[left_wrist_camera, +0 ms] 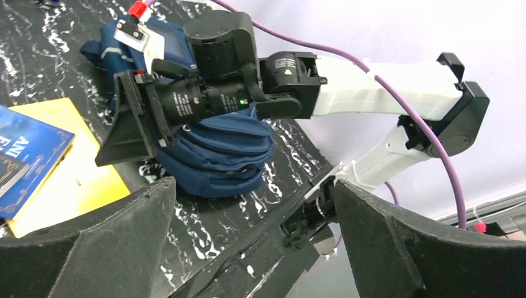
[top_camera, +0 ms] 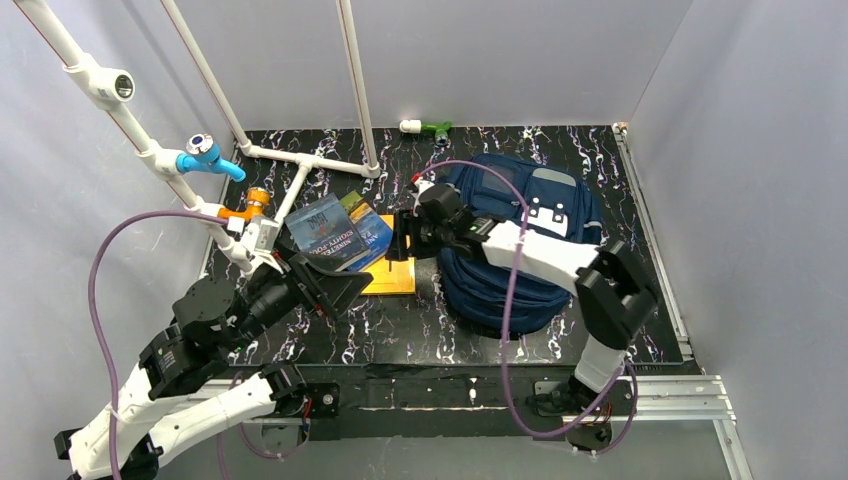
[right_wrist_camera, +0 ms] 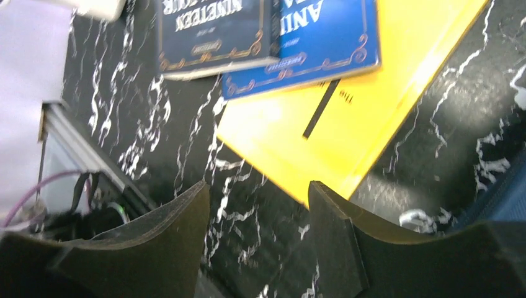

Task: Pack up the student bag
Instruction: Pick up the book from the center of the board.

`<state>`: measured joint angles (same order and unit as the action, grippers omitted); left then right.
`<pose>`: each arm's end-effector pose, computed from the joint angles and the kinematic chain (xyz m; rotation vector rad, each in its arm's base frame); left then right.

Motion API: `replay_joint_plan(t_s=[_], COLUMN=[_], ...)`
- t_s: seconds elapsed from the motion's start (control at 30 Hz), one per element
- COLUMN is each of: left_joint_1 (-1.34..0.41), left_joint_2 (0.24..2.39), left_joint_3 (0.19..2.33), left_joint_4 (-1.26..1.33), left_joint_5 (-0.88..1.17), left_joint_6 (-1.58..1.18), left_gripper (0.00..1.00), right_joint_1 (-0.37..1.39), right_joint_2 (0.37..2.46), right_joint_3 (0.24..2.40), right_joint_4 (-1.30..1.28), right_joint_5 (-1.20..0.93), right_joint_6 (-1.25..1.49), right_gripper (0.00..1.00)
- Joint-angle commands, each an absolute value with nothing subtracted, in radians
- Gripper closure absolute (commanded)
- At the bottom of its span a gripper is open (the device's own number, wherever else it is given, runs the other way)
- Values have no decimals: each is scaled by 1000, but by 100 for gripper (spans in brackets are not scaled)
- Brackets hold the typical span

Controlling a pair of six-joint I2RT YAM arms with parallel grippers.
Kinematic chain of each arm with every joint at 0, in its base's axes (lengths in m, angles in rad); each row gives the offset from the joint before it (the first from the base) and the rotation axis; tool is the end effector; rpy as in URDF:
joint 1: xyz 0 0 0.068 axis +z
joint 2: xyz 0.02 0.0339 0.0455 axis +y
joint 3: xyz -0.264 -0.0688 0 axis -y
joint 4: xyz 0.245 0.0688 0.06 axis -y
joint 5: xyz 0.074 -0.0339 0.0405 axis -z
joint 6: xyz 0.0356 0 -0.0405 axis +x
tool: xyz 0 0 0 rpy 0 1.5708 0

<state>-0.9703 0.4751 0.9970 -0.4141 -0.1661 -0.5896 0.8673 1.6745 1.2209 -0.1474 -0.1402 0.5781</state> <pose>0.0479 -0.0595 0.4202 0.1536 1.5642 -1.1335 0.2446 0.2960 0.2609 -0.4217 2.2969 0.9361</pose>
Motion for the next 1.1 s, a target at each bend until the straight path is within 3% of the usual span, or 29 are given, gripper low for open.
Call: replay_joint_plan(t_s=[0.0,0.43,0.93,1.07], left_joint_1=[-966,-966,-966,-966], left_joint_2=[479,464,472,487], left_joint_3=[1011,959,978,976], left_joint_4=[-545,-586,-601,-600], left_joint_5=[-213,-140,-153,-143], left_joint_6=[-564,-601,-586,-601], left_gripper=[2,2,2,2], right_joint_1=[869,739,698,696], right_joint_2=[1775,2008,2185,2203], right_joint_3=[1322,1347,1299,1282], right_joint_4=[-15,141,490,555], right_joint_5=[-17,-176,-422,-452], right_joint_6=[707,834,1096,1134], right_gripper=[32,35,59,77])
